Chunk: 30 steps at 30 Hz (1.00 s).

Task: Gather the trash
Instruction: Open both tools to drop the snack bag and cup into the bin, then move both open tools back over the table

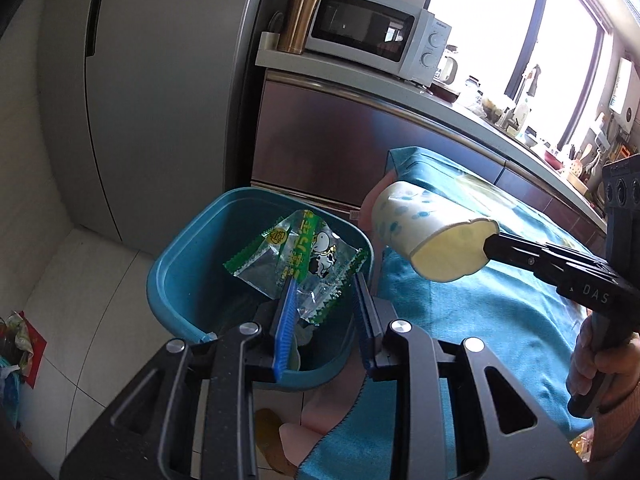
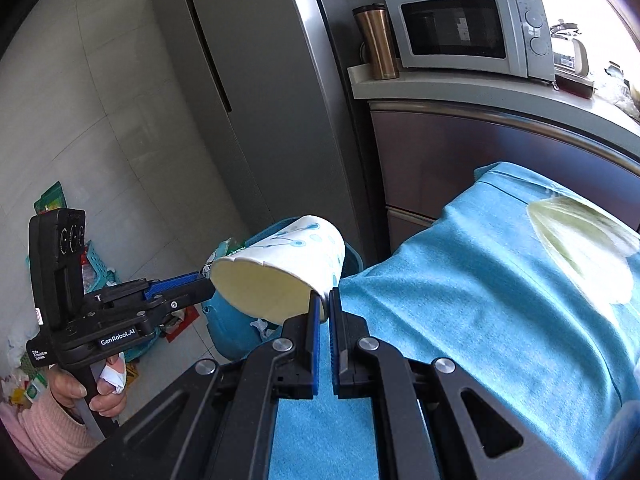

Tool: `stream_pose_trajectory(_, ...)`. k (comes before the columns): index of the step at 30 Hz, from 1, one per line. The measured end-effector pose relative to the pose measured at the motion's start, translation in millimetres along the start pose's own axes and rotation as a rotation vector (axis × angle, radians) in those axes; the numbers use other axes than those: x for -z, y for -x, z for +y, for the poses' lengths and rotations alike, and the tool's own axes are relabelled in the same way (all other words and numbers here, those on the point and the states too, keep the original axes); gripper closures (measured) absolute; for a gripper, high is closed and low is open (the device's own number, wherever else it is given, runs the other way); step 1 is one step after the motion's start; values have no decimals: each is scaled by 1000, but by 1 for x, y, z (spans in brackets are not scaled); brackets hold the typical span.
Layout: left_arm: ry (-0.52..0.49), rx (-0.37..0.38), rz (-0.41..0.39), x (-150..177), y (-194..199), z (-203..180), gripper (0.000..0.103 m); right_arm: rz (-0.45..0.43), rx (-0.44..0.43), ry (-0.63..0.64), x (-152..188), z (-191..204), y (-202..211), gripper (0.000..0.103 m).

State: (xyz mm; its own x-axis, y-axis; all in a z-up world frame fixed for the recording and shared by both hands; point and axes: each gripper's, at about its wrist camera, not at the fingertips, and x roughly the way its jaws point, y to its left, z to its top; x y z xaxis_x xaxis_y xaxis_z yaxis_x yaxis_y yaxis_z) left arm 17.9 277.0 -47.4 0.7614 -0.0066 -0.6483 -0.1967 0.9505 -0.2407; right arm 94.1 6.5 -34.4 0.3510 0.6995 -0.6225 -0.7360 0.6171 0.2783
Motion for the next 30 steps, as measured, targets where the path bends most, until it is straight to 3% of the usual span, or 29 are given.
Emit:
stream_pose_trajectory(17,61,-54,77,2,-50,27,72,134,32,39,-27,17,-73,99)
stream_pose_trajectory(26,70,-57,97,7,-62,30,71,143,17,44,-23,25,-72,95)
stream_pose_trajectory(30,50,-52,70,8,-53,22,67,130,5,33,-17,19,-59,85)
